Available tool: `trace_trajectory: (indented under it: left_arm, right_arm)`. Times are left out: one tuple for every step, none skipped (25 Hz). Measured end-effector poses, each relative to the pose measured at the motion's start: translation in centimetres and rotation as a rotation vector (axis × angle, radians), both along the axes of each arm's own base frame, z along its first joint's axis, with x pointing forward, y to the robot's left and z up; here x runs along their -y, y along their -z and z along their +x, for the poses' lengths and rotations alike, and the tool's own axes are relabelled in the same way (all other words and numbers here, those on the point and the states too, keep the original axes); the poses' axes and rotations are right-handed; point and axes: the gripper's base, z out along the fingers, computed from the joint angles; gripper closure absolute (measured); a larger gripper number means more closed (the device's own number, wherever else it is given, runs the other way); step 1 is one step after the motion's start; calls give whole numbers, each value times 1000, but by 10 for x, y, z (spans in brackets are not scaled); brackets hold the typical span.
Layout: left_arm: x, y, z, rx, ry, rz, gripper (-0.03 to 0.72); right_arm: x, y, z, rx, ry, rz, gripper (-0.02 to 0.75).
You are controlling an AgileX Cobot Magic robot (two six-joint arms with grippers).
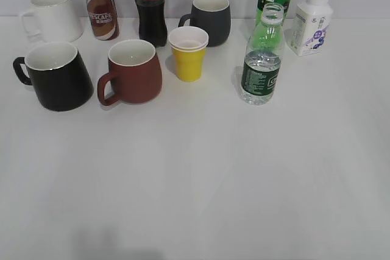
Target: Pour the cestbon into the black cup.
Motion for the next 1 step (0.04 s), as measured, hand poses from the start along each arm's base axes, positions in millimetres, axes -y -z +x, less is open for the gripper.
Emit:
trace_trajectory:
  left_arm:
    - [0, 0, 0, 0, 0, 0, 213]
  right_arm:
    - [0, 0, 0, 0, 0, 0, 145]
